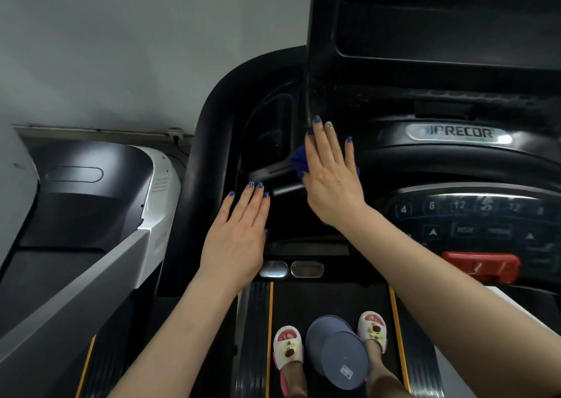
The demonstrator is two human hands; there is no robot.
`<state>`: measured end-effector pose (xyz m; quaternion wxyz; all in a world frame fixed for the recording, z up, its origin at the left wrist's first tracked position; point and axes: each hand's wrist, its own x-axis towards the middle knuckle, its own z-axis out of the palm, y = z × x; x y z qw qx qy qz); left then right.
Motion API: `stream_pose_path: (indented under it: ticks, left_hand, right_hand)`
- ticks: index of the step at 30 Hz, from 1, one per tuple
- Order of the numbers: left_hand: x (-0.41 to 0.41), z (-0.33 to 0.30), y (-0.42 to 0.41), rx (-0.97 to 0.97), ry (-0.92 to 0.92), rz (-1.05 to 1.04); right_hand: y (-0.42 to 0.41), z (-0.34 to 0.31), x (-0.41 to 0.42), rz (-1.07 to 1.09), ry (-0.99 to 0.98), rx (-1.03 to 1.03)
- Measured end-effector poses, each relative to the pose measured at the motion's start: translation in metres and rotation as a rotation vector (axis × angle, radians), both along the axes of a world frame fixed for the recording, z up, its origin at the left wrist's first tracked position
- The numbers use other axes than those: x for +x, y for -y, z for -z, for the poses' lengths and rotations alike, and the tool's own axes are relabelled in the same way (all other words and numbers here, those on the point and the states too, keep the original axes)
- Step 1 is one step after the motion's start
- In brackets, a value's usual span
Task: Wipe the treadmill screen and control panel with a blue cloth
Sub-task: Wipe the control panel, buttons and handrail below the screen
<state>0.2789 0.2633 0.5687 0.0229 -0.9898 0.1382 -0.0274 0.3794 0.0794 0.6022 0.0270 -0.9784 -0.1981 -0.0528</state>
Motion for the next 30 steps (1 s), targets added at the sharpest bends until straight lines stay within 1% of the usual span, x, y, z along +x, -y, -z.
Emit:
stream_pose_path:
  ticks: [1,3,5,6,9,13,16,19,21,24,26,30]
  left_hand:
    - [-0.001,0.001,-0.001,0.013,-0.003,0.005]
    - [-0.002,0.002,-0.002,0.033,-0.007,0.019]
    - [-0.002,0.002,-0.003,0.031,-0.012,0.029]
    - [-0.002,0.002,-0.003,0.035,-0.012,0.030]
    - [-0.003,0.002,-0.003,0.062,-0.027,0.012]
    - [-0.005,-0.001,-0.001,0.072,-0.038,-0.001]
    - [-0.006,0.000,-0.003,0.079,-0.028,0.020]
    - [-0.005,0.000,-0.003,0.098,-0.058,0.009]
    - [-0.005,-0.001,-0.001,0.114,-0.074,-0.003]
    - [-0.005,0.000,-0.001,0.122,-0.055,0.014]
    - [-0.004,0.001,-0.002,0.072,-0.026,0.006]
    - [0.002,-0.002,0.009,-0.073,-0.003,-0.009]
  right_hand:
    - [0.003,0.000,-0.001,-0.068,-0.016,-0.034]
    - [0.016,-0.004,0.002,-0.209,-0.039,-0.170]
    - [0.030,-0.015,0.020,-0.323,-0.027,-0.315]
    - [0.034,-0.022,0.030,-0.362,-0.041,-0.357]
    - [0.034,-0.026,0.032,-0.398,-0.100,-0.391]
    - [0.032,-0.016,0.017,-0.410,-0.064,-0.455]
    - [0.038,-0.025,0.020,-0.345,-0.083,-0.453]
    - [0.028,-0.015,0.001,-0.227,-0.089,-0.450]
    - [0.020,-0.012,-0.006,-0.213,-0.070,-0.437]
    - [0.030,-0.026,0.015,-0.328,-0.130,-0.444]
    - [0.041,-0.037,0.033,-0.425,-0.186,-0.437]
    - [0.052,-0.045,0.050,-0.586,-0.309,-0.347]
